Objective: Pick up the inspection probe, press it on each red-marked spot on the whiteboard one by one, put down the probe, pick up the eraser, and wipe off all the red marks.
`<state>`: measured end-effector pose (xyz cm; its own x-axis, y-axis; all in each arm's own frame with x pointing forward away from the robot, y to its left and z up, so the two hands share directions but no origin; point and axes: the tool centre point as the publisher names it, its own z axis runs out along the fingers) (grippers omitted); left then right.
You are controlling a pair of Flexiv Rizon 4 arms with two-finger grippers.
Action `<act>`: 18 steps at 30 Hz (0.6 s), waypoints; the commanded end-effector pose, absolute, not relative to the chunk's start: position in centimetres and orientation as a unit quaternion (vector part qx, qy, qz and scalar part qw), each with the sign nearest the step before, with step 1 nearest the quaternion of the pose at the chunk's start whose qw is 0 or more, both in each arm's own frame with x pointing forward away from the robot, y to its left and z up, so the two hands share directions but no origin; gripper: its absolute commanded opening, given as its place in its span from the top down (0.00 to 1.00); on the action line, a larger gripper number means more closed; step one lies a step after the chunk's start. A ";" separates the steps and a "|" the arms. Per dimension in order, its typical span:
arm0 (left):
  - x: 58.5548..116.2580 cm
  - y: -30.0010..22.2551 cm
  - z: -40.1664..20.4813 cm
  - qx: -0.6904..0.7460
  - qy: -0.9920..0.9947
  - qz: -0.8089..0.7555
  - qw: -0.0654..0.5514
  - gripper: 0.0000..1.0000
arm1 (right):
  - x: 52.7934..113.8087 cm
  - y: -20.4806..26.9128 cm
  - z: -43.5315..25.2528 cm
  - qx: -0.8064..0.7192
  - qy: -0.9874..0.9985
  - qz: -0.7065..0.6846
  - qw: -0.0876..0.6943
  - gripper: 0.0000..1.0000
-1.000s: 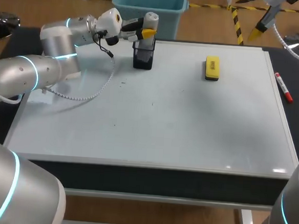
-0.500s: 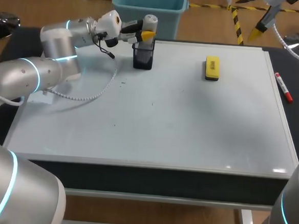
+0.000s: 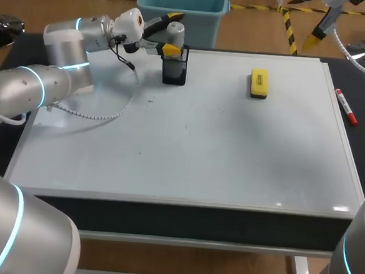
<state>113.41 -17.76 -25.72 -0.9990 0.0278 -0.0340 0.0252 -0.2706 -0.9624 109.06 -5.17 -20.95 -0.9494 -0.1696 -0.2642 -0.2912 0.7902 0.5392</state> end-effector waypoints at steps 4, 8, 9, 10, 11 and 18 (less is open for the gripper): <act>112.0 -16.1 -23.8 -0.005 -0.665 0.746 -0.029 0.00 | 109.1 -5.2 -20.9 -0.123 0.941 0.298 0.100 0.00; 111.5 -14.5 -23.6 0.019 -0.711 0.701 -0.057 0.00 | 109.1 -5.2 -20.9 -0.123 0.941 0.298 0.100 0.00; 111.3 -14.1 -23.7 0.020 -0.717 0.694 -0.062 0.00 | 109.1 -5.2 -20.9 -0.123 0.941 0.298 0.100 0.00; 111.0 -13.6 -23.7 0.027 -0.725 0.684 -0.070 0.00 | 109.1 -5.2 -20.9 -0.123 0.941 0.298 0.100 0.00; 110.8 -13.3 -23.7 0.030 -0.728 0.681 -0.073 0.00 | 109.1 -5.2 -20.9 -0.123 0.941 0.298 0.100 0.00; 109.4 -10.8 -24.0 0.049 -0.771 0.626 -0.106 0.00 | 109.1 -5.2 -20.9 -0.123 0.941 0.298 0.100 0.00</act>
